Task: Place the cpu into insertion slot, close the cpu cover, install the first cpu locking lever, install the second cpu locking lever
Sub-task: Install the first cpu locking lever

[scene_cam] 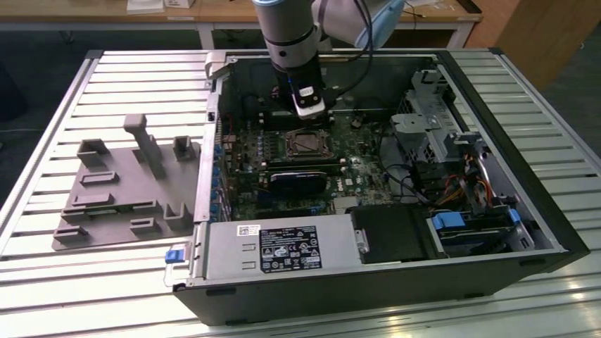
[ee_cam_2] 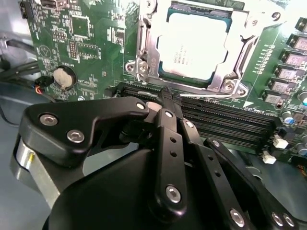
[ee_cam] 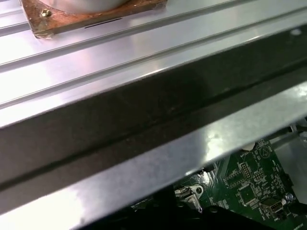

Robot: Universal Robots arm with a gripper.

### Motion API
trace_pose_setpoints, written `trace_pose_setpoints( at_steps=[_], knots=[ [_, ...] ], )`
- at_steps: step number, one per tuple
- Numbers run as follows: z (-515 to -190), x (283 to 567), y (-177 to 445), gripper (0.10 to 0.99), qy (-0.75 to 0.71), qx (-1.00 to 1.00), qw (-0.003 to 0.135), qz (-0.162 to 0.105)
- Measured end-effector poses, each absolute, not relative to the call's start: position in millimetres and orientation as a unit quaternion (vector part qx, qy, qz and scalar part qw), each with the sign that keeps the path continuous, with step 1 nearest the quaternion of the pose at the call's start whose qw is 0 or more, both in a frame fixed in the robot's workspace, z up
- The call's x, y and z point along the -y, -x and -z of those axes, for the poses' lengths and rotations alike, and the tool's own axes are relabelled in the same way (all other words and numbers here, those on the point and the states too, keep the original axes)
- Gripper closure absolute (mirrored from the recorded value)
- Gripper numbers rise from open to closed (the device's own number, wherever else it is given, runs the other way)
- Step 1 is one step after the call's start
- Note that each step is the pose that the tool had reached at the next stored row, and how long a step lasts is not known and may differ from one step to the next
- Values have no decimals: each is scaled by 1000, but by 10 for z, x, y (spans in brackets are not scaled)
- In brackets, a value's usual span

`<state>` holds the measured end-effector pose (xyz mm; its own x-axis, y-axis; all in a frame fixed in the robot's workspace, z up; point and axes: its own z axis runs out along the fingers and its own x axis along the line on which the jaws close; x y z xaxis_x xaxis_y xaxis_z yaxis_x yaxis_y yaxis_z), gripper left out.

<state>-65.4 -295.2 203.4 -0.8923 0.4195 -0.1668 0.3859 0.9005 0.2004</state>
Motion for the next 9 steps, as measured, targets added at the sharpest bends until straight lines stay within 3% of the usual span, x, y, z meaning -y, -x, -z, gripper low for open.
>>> trace_pose_setpoints(
  at_steps=[9],
  knots=[
    [-2026,2925,654,984,-219,-967,104,-80]
  ],
)
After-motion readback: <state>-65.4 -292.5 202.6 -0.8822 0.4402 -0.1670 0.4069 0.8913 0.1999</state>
